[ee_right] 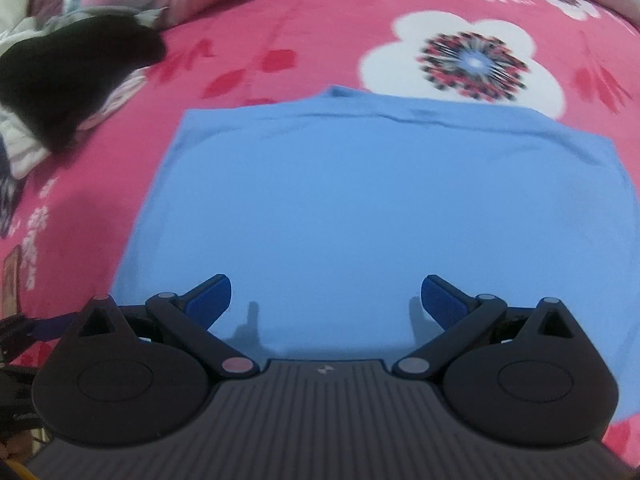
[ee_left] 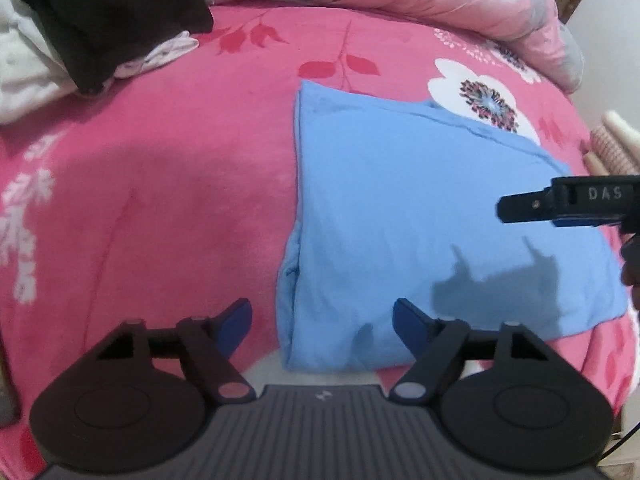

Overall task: Fold clothes
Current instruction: 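Move the right gripper to the shirt's side edge and lower it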

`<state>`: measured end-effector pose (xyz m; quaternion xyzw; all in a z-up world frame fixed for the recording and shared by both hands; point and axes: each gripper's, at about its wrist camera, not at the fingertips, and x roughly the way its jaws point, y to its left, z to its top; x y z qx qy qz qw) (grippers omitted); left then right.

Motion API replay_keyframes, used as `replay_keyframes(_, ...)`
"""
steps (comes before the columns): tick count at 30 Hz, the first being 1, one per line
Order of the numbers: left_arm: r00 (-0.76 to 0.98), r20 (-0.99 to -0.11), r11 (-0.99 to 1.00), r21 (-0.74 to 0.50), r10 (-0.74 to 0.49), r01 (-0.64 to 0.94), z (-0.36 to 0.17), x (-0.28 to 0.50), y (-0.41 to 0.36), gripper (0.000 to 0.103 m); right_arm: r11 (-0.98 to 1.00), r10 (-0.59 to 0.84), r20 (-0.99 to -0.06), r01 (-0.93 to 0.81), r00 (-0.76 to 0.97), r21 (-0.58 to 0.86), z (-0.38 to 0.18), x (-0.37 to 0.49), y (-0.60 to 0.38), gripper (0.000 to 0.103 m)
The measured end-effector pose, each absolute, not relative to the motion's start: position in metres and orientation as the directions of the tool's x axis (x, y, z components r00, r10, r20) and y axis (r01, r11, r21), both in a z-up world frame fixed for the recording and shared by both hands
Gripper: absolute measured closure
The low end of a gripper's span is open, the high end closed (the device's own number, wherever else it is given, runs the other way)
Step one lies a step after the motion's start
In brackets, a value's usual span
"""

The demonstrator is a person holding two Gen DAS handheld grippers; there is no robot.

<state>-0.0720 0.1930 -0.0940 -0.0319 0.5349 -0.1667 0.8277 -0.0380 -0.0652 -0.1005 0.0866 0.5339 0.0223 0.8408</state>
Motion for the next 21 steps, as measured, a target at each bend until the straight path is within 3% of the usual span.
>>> replay_keyframes(5,0.317,-0.880,0.929,-0.288,-0.353,0.233,-0.107,-0.055,0.197,0.050,0.983,0.152,-0.895,0.031,0.420,0.181,-0.096,-0.033,-0.049,0.002)
replay_keyframes(13,0.313,-0.864,0.911,-0.324,-0.394,0.255,-0.120,-0.029,0.208,0.049,0.981,0.175,-0.900,0.011,0.399,0.195,-0.098,-0.023,-0.036,0.002)
replay_keyframes(21,0.202,-0.844,0.861,-0.449,-0.497,0.240,-0.125,-0.038,0.219,0.045,0.975,0.201,-0.897,0.011,0.395,0.223,-0.100,-0.020,-0.028,0.002)
